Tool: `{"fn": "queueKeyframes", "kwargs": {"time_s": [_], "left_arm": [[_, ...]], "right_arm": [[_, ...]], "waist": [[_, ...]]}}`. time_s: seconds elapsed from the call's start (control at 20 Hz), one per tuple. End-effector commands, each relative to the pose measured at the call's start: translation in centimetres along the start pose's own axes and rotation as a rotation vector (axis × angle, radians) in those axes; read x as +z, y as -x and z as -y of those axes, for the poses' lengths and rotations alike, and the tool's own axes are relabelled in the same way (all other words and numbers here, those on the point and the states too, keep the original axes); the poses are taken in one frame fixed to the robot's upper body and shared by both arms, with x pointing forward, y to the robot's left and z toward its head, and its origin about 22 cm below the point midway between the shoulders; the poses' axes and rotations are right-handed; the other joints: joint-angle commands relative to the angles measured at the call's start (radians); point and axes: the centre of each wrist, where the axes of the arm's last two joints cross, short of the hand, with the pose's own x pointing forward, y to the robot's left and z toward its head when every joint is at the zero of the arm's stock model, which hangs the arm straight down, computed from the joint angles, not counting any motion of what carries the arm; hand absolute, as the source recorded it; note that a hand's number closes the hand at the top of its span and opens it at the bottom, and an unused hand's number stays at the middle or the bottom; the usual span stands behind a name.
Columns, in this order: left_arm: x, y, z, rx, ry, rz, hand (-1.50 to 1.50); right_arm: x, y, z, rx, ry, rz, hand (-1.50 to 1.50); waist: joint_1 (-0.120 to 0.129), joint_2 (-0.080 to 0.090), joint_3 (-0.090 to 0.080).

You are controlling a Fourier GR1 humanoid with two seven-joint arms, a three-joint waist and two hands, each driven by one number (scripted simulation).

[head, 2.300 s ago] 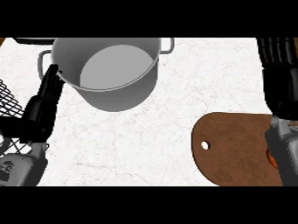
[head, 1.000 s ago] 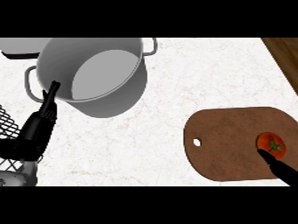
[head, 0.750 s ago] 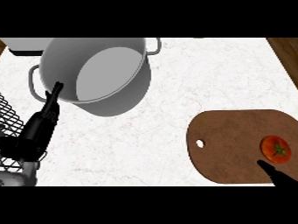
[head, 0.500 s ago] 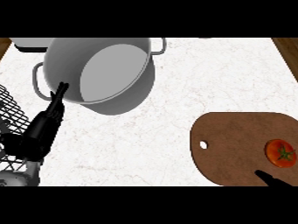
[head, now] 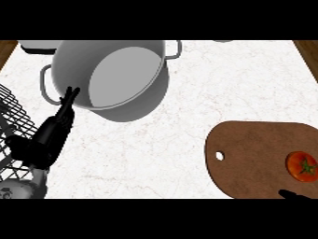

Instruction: Pick the tomato from the cutting board and place it in the pot

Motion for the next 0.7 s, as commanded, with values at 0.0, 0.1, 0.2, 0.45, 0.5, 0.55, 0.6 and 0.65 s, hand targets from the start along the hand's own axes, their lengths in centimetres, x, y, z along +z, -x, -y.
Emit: {"fn": "queueKeyframes", "kwargs": {"time_s": [0.0,0.1,0.2,0.45,0.5,0.55,0.6,0.65], "left_arm": [[1.8,5.2,2.0,0.052,0.057,-0.272,0.00],[1.0,3.7,2.0,0.040,0.073,-0.265,0.00],[1.3,4.6,0.8,0.018,0.055,-0.277,0.00],[1.6,4.5,1.4,0.020,0.054,-0.274,0.00],[1.4,4.7,2.0,0.030,0.055,-0.278,0.00],[1.8,4.8,2.1,0.025,0.049,-0.270,0.00],[0.6,3.9,0.9,0.030,0.053,-0.282,0.00],[0.9,4.2,2.0,0.018,0.057,-0.286,0.00]], "right_arm": [[-0.4,0.4,0.6,0.021,0.034,0.014,-1.50],[-0.3,0.8,1.3,0.016,0.052,0.035,-1.50],[-0.9,1.9,0.8,-0.004,0.051,0.020,-1.50],[-0.9,2.4,1.1,-0.116,-0.008,0.074,-1.50],[-0.5,3.0,0.1,-0.132,-0.039,0.099,-1.50],[0.1,3.4,0.3,-0.176,-0.030,0.113,-1.50],[-0.4,4.0,-0.5,-0.183,-0.031,0.116,-1.50],[-0.4,3.5,-1.2,-0.228,-0.049,0.143,-1.50]], "waist": [[-0.008,0.022,-0.018],[-0.012,0.019,-0.017],[-0.007,0.022,-0.017],[-0.008,0.018,-0.016],[-0.012,0.020,-0.015],[-0.017,0.016,-0.015],[-0.015,0.021,-0.014],[-0.012,0.020,-0.014]]}}
